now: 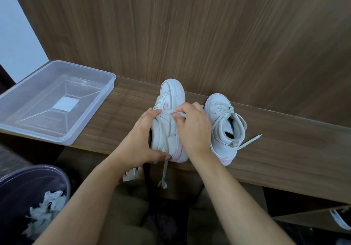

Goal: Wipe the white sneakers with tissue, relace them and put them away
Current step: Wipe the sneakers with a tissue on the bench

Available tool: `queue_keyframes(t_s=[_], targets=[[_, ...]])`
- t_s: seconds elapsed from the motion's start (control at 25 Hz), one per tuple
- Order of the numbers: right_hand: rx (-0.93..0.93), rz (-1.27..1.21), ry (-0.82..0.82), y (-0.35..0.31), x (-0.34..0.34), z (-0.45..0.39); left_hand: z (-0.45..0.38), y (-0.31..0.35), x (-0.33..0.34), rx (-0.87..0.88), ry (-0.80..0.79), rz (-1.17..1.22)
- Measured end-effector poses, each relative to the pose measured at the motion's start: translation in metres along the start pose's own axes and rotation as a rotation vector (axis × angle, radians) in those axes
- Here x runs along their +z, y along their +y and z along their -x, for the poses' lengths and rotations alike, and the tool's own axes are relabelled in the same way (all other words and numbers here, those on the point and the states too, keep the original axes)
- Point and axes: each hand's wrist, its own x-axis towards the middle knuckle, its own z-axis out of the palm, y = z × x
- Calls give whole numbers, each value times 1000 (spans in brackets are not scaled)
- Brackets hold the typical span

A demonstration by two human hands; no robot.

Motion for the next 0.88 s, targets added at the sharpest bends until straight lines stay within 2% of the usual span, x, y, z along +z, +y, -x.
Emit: queue_keyframes(t_s=[0.12,0.24,0.4,0.52,0.64,0.72,0.88], targets=[[-29,1,-63,-6,-1,10,3,2,3,-34,-18,5],[-184,-7,-98,1,-13,54,3,9,4,-21,11,-63],[-320,22,17,17,-11,63,-1,12,4,-8,46,-125],[-203,10,60,13,-2,30,-2,13,3,-19,58,-108],[-1,-32,-64,10,-4,-12,-3,12,1,-29,41,-124],[-19,-40,-124,11,-9,-1,-3,11,0,-36,34,-107],[-247,15,-19,22,-21,71,-3,12,0,-37,25,-99]])
